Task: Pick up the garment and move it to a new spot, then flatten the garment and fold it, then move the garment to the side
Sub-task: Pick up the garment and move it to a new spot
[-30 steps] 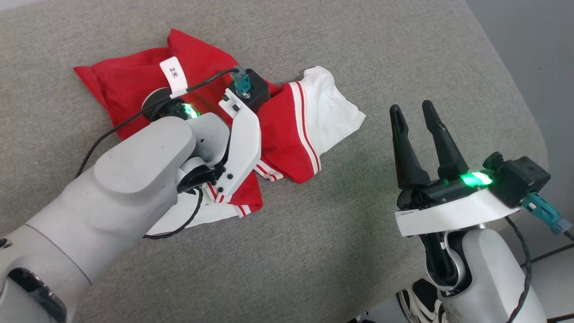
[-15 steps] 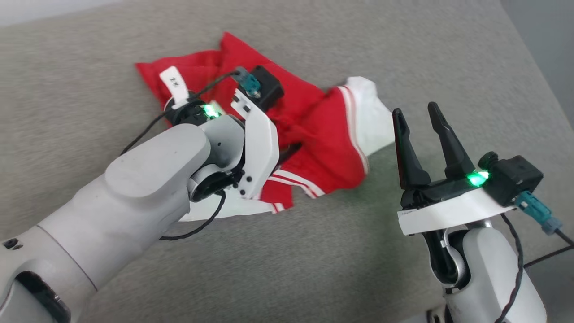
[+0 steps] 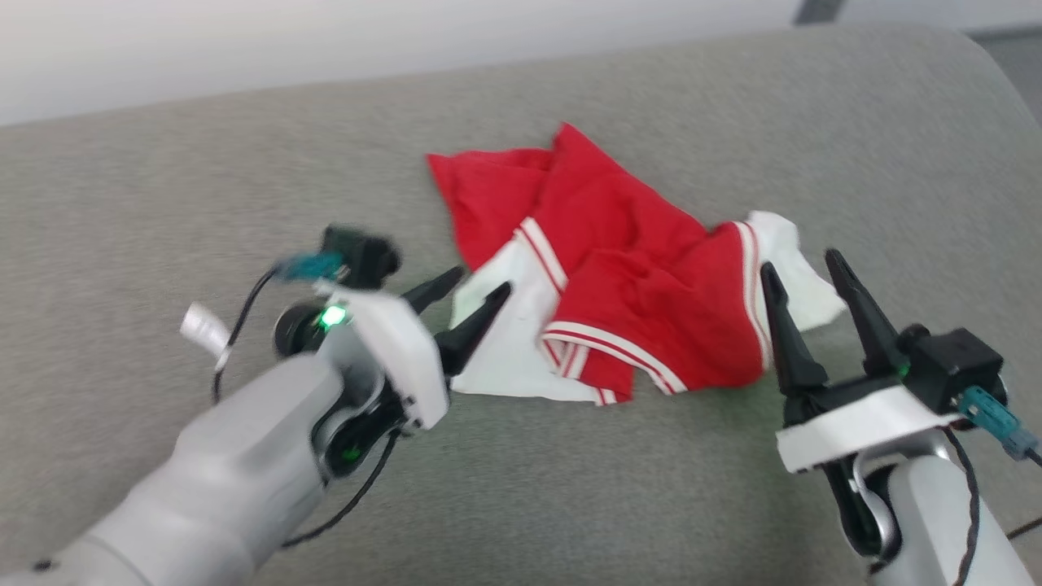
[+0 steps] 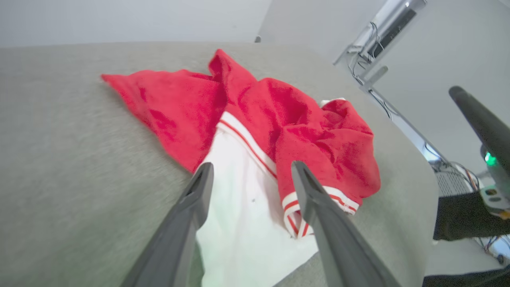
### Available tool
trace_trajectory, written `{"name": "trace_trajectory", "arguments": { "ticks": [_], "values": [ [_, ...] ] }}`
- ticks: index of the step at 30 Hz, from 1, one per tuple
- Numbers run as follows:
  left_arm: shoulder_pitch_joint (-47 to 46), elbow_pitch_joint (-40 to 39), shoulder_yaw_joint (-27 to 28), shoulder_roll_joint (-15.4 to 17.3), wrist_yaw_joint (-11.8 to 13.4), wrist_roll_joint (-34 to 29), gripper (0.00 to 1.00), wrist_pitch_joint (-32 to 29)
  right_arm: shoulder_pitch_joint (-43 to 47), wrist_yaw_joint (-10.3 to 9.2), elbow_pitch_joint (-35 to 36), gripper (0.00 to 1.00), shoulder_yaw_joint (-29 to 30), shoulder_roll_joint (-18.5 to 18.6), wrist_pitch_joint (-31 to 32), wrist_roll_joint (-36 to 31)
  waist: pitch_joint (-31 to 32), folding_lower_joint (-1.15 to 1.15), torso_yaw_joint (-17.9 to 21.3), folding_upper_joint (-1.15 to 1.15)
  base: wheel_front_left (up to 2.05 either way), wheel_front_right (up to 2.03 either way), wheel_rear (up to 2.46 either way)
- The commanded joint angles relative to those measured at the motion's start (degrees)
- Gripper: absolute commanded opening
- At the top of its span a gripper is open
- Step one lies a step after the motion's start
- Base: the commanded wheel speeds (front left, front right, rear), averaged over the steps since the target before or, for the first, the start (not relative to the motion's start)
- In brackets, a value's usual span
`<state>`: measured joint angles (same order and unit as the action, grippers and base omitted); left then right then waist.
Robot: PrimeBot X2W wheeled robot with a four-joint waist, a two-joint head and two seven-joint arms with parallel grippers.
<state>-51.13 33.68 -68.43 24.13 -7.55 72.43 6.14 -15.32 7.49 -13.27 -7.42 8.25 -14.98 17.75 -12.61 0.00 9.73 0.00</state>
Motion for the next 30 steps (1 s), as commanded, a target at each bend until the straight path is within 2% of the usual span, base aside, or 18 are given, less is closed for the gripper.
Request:
{"name": "trace_trajectory", "arguments": {
  "ticks": [1, 5, 10, 14, 22, 23, 30],
  "values": [
    [2.27, 1.10, 1.03, 0.44, 0.13, 1.57, 1.00, 2.60, 1.23, 0.00, -0.18, 1.00, 0.28, 0.71, -0.30, -0.27, 3.69, 0.00, -4.26, 0.00, 0.00, 0.00, 0.00],
    [8.15, 3.69, 2.42, 0.91, 0.13, 3.42, 1.00, 7.10, 3.80, 0.00, -0.50, 1.00, 1.89, 2.81, -0.30, -0.29, 6.02, 0.00, -7.99, 0.00, 0.00, 0.00, 0.00],
    [13.82, 7.17, 4.67, 1.83, 0.14, 1.82, 1.00, 9.01, 8.08, 0.00, 0.09, 1.00, 5.11, 4.28, -0.30, 0.18, 8.52, 0.00, -12.24, 0.00, 0.00, 0.00, 0.00],
    [19.29, 7.10, 13.97, 2.41, 0.50, -2.16, 1.00, 9.13, 10.99, 0.00, 0.64, 1.00, 6.93, 4.60, -0.30, -0.01, 9.79, 0.00, -14.02, 0.00, 0.00, 0.00, 0.00],
    [34.88, -0.23, 35.60, 1.11, 3.75, -18.50, 1.00, 9.13, 13.94, 0.00, 1.45, 1.00, 9.81, 3.76, -0.30, -0.81, 11.05, 0.00, -14.57, 0.00, 0.00, 0.00, 0.00],
    [34.88, -0.23, 35.60, 1.11, 3.75, -18.50, 1.00, 9.13, 13.94, 0.00, 1.45, 1.00, 9.81, 3.76, -0.30, -0.81, 11.05, 0.00, -14.57, 0.00, 0.00, 0.00, 0.00],
    [45.90, -10.54, 50.52, -2.61, 5.54, -34.76, 1.00, 9.14, 14.60, 0.00, 2.58, 1.00, 11.16, 3.51, -0.25, -1.06, 11.41, 0.00, -14.26, 0.00, 0.00, 0.00, 0.00]
  ]
}}
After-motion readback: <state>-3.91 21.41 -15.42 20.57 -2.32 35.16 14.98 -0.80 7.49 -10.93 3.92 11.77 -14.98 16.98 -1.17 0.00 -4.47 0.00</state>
